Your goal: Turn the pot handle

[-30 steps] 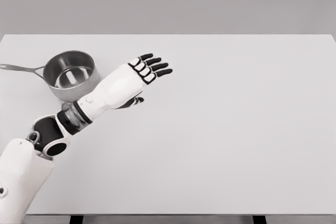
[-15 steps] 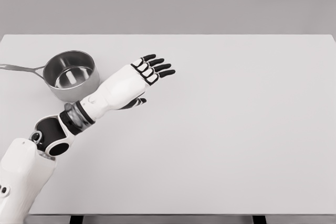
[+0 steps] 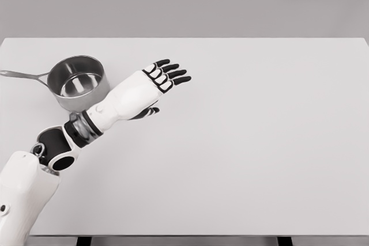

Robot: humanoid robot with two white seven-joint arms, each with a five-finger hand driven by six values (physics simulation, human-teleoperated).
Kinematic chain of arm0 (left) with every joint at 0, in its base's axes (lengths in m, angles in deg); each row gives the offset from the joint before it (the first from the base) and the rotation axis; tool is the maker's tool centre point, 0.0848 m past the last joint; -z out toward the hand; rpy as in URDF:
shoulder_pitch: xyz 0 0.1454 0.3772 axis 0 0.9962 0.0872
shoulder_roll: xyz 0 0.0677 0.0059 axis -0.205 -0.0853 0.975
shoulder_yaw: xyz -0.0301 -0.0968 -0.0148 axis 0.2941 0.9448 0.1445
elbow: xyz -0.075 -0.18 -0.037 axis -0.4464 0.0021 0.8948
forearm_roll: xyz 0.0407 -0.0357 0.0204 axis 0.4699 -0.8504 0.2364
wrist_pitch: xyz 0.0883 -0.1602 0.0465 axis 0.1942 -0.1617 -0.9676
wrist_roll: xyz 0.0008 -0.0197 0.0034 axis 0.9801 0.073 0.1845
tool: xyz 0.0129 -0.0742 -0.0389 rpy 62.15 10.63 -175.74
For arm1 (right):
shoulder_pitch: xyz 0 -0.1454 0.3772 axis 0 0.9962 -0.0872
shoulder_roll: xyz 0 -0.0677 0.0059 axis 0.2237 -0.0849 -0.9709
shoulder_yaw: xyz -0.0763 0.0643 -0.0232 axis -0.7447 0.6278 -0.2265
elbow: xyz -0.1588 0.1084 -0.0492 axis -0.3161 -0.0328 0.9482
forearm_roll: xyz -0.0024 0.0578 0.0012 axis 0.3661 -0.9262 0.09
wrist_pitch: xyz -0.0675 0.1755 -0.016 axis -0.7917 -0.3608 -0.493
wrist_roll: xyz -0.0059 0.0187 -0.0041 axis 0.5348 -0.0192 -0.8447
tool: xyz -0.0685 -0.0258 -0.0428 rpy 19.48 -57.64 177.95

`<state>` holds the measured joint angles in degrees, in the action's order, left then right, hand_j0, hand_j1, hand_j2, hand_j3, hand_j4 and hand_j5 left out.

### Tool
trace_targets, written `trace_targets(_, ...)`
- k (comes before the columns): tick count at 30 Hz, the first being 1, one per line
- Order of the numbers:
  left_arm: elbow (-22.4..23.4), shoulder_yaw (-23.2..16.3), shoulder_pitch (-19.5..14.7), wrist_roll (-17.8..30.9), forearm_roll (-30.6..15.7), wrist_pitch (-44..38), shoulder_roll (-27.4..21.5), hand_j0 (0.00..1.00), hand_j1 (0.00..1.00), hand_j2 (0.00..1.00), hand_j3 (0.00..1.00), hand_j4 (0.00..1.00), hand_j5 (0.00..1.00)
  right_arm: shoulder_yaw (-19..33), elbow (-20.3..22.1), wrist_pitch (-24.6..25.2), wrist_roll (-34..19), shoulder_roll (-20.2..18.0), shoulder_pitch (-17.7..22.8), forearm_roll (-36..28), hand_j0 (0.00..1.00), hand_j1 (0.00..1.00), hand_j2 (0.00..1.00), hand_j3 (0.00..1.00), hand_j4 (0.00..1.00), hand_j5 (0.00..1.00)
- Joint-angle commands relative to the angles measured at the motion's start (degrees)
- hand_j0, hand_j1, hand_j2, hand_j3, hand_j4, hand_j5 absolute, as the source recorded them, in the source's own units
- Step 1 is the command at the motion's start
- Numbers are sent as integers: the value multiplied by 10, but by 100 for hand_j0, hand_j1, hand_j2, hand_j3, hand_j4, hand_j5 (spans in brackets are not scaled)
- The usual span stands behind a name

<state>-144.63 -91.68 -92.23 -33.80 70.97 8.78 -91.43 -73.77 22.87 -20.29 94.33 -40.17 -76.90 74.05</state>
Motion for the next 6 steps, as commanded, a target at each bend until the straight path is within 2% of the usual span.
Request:
trace_targets(1,0,1,0,0,-4,0,0,100,100,100,100,100,100,0,0,0,0,0,0,0,100,100,100,100,100,100)
trace_targets(6,0,0,0,0,-4,0,2,100,100,100,100,100,100,0,0,0,0,0,1,0,100,100,100,100,100,100)
